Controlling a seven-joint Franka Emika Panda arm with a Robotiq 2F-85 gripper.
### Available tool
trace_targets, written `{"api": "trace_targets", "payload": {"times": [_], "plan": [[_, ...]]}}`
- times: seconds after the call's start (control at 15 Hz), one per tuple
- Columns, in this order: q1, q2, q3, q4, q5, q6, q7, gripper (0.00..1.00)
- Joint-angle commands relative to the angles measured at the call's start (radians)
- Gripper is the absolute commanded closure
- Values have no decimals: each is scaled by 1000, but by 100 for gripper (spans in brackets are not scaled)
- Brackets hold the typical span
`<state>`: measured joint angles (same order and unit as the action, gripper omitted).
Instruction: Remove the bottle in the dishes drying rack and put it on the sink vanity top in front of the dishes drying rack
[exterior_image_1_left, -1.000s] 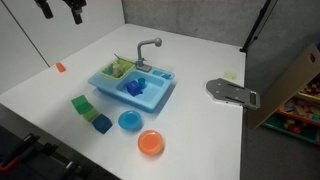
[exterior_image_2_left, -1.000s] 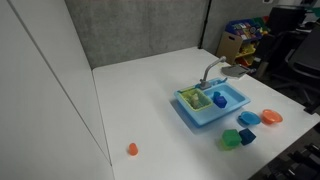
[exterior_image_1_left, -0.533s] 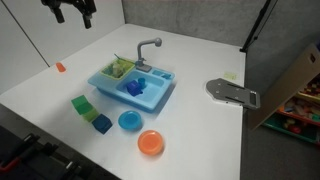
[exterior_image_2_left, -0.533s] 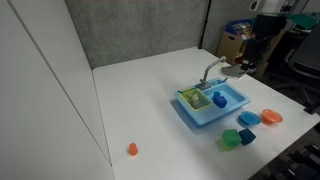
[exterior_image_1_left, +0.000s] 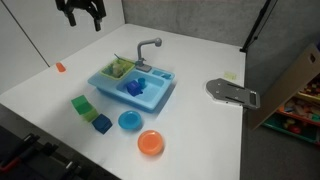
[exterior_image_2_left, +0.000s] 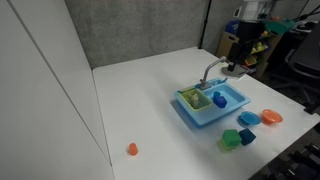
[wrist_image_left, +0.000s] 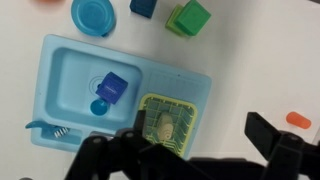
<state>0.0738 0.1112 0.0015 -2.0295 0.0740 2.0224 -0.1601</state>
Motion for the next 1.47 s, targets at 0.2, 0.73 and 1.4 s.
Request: {"api": "trace_targets", "payload": {"times": [0.2, 0.73, 1.4], "plan": [[-13, 142, 25, 155, -22, 1, 16, 0], [-6, 307, 32, 319, -29, -15, 39, 0], [3, 461, 54, 431, -27, -95, 45, 0]]}}
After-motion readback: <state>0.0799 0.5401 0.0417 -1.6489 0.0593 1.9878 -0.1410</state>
